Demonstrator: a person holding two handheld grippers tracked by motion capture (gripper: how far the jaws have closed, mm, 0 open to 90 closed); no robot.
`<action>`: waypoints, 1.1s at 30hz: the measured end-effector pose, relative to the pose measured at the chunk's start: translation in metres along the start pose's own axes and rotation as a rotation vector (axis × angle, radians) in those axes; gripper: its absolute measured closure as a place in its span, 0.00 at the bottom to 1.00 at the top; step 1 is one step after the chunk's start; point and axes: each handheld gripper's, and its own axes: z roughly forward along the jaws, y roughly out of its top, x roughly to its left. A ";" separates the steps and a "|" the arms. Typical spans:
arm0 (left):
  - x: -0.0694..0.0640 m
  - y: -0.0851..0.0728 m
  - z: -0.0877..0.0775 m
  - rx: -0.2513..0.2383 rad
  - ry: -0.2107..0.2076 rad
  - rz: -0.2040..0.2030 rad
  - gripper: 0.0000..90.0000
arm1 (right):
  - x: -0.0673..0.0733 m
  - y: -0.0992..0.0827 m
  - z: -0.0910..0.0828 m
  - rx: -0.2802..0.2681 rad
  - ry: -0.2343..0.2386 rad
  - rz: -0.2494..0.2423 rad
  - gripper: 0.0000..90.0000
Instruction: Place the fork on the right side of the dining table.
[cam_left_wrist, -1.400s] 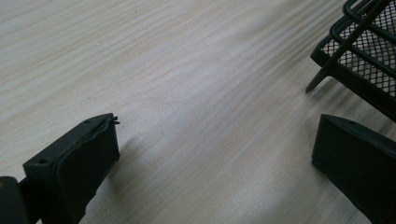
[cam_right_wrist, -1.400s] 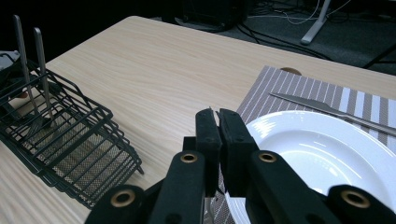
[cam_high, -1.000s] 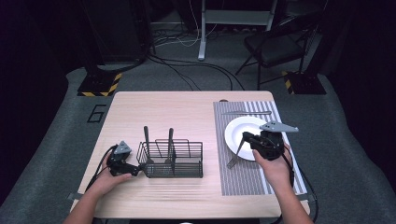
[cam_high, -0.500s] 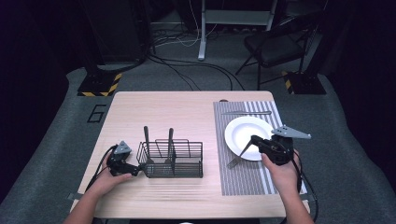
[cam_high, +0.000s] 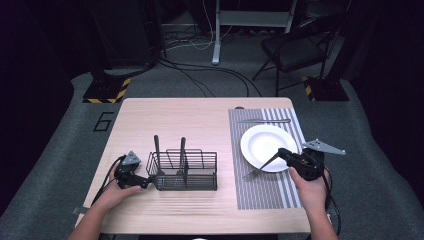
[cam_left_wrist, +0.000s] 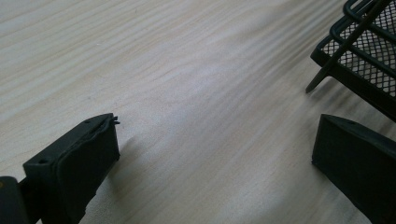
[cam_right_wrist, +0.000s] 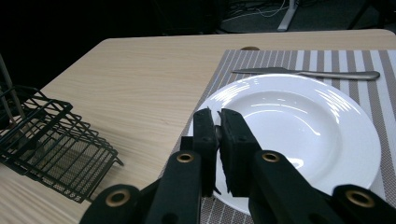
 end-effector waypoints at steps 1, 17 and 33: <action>0.000 0.000 0.000 0.000 0.000 0.000 0.00 | 0.000 0.000 0.000 0.000 0.000 0.000 0.94; 0.000 0.000 0.000 0.000 0.000 -0.004 0.00 | -0.030 -0.021 -0.006 -0.017 -0.020 0.096 0.93; 0.000 0.000 0.000 0.000 0.000 -0.004 0.00 | -0.046 -0.042 -0.012 -0.034 -0.043 0.183 0.91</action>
